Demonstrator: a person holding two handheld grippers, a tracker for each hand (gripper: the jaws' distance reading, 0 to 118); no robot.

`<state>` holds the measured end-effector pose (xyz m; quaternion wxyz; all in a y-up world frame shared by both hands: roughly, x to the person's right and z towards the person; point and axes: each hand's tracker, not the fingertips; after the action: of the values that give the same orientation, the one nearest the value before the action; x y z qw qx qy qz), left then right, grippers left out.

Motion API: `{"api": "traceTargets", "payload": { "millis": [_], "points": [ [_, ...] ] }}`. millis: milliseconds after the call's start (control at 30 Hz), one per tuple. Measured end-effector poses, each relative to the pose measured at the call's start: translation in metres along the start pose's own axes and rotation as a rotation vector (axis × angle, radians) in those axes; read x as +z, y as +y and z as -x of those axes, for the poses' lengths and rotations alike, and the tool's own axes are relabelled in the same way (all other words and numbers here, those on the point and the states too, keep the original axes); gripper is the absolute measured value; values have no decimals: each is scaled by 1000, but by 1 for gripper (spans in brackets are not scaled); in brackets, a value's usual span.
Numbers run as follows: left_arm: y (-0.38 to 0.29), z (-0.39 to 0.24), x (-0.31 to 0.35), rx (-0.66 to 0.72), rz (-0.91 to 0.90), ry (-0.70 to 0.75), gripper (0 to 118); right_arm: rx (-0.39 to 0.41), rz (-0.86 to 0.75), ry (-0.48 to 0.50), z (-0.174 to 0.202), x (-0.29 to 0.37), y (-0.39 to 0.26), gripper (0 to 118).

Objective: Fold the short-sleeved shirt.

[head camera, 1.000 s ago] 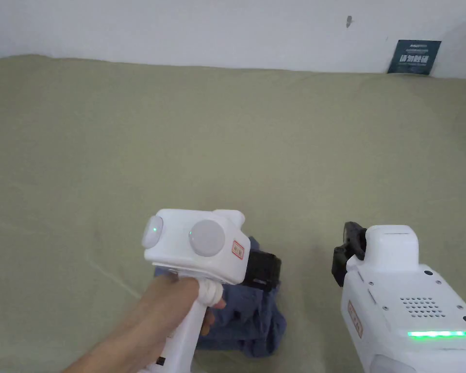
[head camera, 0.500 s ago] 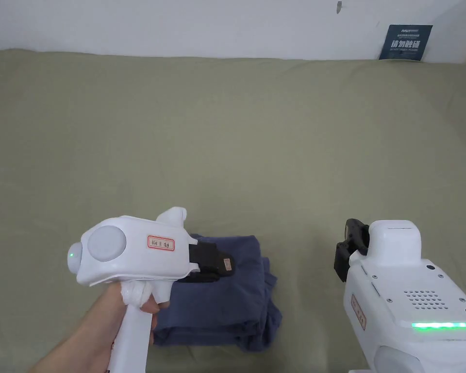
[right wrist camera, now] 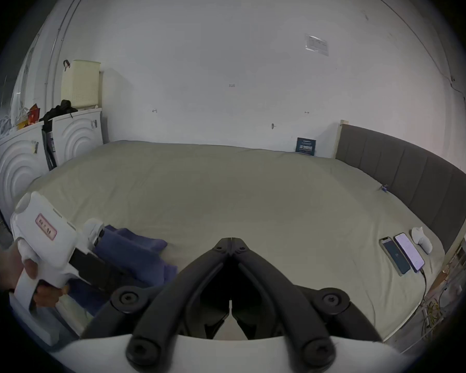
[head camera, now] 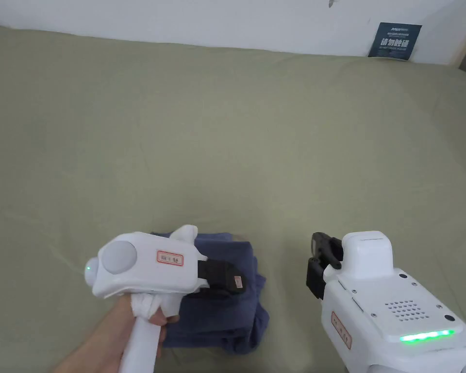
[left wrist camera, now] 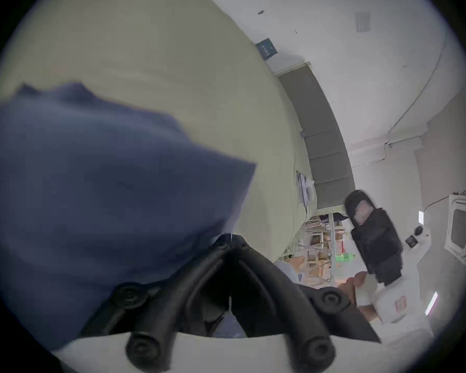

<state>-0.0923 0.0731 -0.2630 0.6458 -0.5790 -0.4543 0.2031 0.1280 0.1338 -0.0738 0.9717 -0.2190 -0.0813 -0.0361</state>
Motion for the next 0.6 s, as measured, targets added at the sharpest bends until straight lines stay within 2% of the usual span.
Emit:
{"api": "traceTargets", "payload": {
  "millis": [67, 133, 167, 200, 267, 333, 433, 467, 533, 600],
  "points": [
    [2, -2, 30, -30, -54, 24, 0, -108, 84, 212, 1, -10, 4, 0],
    [3, -2, 63, -52, -108, 78, 0, -270, 197, 418, 0, -29, 4, 0],
    [2, 0, 81, -65, -143, 125, 0, -384, 277, 535, -1, -45, 1, 0],
    [0, 2, 95, -83, -173, 179, 0, -473, 320, 600, -1, -61, -6, 0],
    [-3, 7, 117, -115, -201, 267, 0, -568, 419, 720, 0, -89, -18, 0],
    [-6, 19, 132, -93, -198, 298, 0, -632, 488, 780, 0, -112, -31, 0],
    [-7, 42, 141, -54, -182, 314, 0, -776, 592, 860, -5, -142, -56, 0],
    [-8, 47, 141, -51, -180, 318, 0, -806, 614, 843, -8, -149, -64, 0],
    [-9, 54, 140, -31, -169, 288, 0, -816, 656, 819, -15, -160, -80, 0],
    [-9, 61, 139, 9, -160, 222, 1, -942, 690, 882, -25, -170, -96, 0]
  ]
}}
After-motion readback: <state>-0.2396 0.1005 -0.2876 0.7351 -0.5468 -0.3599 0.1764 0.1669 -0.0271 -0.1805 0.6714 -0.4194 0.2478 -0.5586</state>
